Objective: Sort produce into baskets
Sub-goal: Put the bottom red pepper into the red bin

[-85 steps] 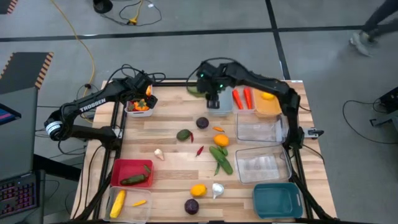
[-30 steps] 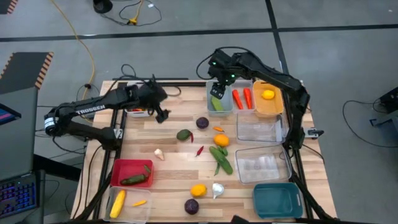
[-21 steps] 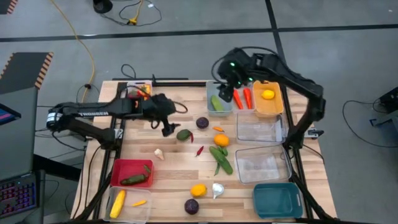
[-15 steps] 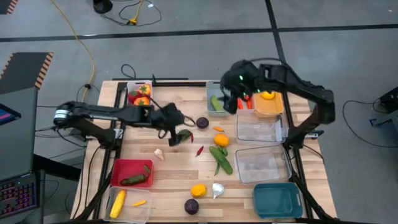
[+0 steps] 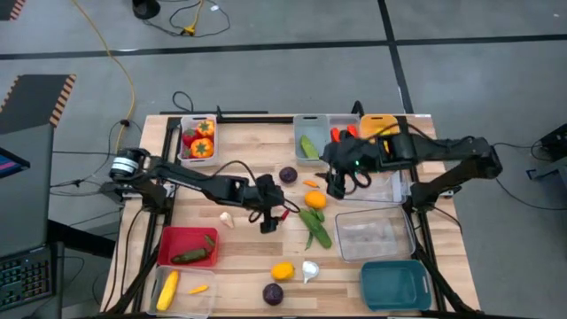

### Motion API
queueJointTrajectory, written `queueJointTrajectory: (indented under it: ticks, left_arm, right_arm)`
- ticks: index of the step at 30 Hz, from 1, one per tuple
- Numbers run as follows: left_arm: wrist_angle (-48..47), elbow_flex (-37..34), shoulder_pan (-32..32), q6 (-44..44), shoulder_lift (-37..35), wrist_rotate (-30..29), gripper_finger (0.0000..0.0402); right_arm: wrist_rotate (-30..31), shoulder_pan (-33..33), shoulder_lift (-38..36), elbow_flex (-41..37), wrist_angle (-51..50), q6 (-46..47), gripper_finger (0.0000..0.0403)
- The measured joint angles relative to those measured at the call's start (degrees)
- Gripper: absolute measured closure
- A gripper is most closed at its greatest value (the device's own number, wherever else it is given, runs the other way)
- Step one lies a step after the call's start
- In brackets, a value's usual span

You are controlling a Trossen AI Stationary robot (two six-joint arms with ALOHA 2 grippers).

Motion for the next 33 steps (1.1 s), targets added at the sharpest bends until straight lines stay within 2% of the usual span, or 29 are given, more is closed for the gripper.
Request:
queueJointTrajectory:
  ticks: [5,14,21,28,33]
  left_arm:
    - [3.6,0.0,-0.7,-1.1,4.6,0.0,0.0052]
    - [4.9,0.0,-0.8,-3.7,9.9,-1.2,0.0089]
    - [6.4,0.0,-0.8,-4.8,13.5,-1.8,0.0129]
    - [6.7,0.1,-0.9,-5.5,13.9,-2.2,0.0178]
    - [6.9,0.1,-0.9,-5.5,13.8,-2.1,0.0218]
  right_arm:
    - [2.3,3.7,-1.4,-6.0,3.8,3.2,0.0137]
    - [2.5,8.8,-1.4,-11.7,9.0,7.5,0.0137]
    - [2.5,11.9,-1.4,-15.7,18.7,7.5,0.0137]
    - [2.5,13.8,0.5,-19.0,26.5,7.5,0.0137]
    - [2.5,14.8,2.5,-19.4,26.3,8.4,0.0137]
